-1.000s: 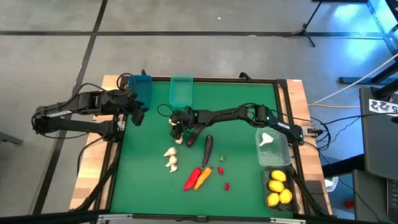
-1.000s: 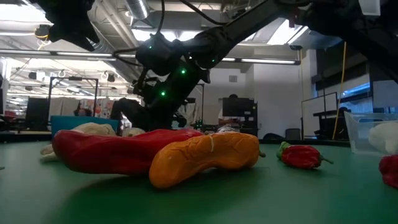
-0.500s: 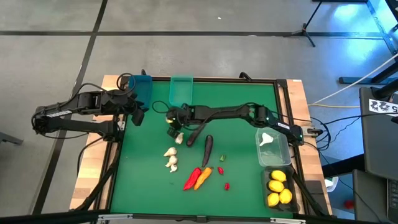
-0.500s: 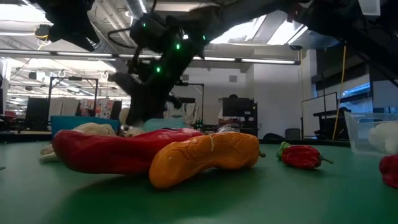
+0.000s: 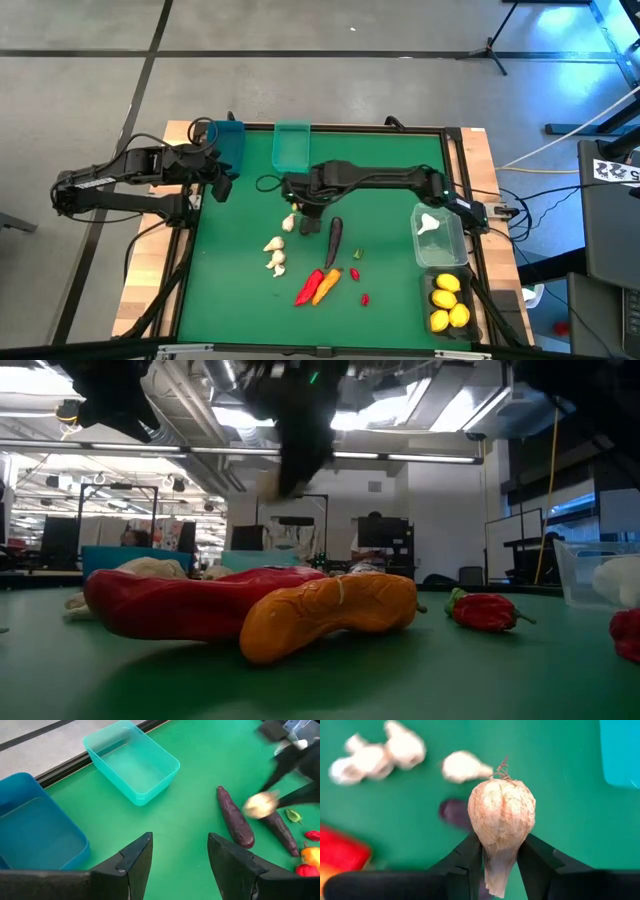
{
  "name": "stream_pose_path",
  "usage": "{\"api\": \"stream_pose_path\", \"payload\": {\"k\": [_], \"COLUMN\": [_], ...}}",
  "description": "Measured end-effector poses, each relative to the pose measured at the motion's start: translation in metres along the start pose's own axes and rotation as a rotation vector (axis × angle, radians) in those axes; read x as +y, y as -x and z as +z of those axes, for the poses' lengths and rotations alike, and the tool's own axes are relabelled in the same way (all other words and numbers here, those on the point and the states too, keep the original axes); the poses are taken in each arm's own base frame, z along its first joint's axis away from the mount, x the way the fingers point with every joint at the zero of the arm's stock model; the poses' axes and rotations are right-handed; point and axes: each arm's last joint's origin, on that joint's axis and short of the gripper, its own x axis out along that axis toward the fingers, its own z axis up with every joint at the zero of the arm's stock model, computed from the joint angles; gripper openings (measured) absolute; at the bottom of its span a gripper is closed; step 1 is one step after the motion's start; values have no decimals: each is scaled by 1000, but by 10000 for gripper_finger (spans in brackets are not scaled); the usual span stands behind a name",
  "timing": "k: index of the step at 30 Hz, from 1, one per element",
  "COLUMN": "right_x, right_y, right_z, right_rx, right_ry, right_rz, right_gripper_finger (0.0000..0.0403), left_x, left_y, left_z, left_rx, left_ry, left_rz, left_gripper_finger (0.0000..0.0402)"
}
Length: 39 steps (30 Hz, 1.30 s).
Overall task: Sort produce into baskets
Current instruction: Put the white garlic into the transparent bin
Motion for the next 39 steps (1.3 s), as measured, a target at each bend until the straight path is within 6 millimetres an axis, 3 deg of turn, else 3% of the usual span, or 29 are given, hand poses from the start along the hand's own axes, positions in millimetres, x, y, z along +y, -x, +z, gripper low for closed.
{"api": "stream_pose_path", "payload": {"k": [8,14,18,23,27,33,39], "right_x": [10,22,33,42,44,41,39], "right_y": [92,155,175,163,139,106,86], "right_z": [-49,-127,-190,-256,-288,-307,-315], "right_rx": [53,27,-43,-40,48,152,221], "right_ry": [-15,-220,-486,-840,-1060,-1201,-1258], "right_rz": [-31,-158,-194,-217,-314,-434,-419], "right_gripper_finger": [110,110,111,111,111,111,134], "left_x": [0,1,1,1,1,1,1], "left_y": [0,0,0,0,0,0,0], "left_z": [0,-2,-2,-2,-2,-1,-1], "left_rx": [3,16,16,16,16,14,14], "left_ry": [0,-5,-5,-4,-3,-1,-1], "left_rz": [1,9,10,9,9,8,8], "left_gripper_finger": [185,185,185,185,185,185,185]}}
